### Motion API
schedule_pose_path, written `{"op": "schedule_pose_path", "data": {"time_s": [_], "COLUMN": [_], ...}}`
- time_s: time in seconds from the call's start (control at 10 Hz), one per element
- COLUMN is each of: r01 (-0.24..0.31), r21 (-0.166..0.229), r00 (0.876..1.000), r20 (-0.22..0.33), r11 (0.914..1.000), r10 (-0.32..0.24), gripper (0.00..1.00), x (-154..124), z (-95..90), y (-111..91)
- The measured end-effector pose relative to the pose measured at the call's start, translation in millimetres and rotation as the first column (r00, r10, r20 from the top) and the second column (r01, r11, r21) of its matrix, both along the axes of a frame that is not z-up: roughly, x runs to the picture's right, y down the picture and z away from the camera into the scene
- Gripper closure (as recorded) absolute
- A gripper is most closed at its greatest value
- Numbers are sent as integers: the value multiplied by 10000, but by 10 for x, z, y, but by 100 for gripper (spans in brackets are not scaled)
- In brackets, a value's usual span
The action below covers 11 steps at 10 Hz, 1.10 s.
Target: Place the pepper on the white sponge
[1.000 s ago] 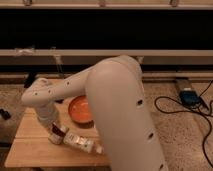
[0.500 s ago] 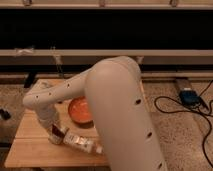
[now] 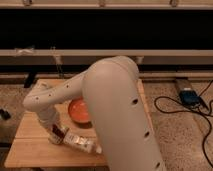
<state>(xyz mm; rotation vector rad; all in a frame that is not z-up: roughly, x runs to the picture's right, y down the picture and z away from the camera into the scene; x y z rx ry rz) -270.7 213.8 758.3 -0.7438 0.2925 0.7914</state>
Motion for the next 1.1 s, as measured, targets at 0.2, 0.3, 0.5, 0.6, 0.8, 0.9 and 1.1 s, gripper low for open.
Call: {"op": "schedule_pose_path", "data": {"time_s": [0.2,0.3,0.5,0.6,0.8,0.9,1.1], "r01": [-103,-127,-241,-288,-592,-811,-1289], "r21": [16,-1,-17,-31,14,84,281], "r00": [9999,9998,9996,9995,9981,9962,9901], "r20": [-105,-129,-160,-132,147,316,596], "r11": [9999,9999,9997,9996,9982,9967,9913], "r10": [103,127,241,287,592,808,1270], "gripper": [23,20,20,20,20,20,20], "x": [21,30,51,59,74,82,116], "z": [19,26,33,31,-47,-118,-257], "y": [-20,-16,-38,-53,-151,-235,-418]}}
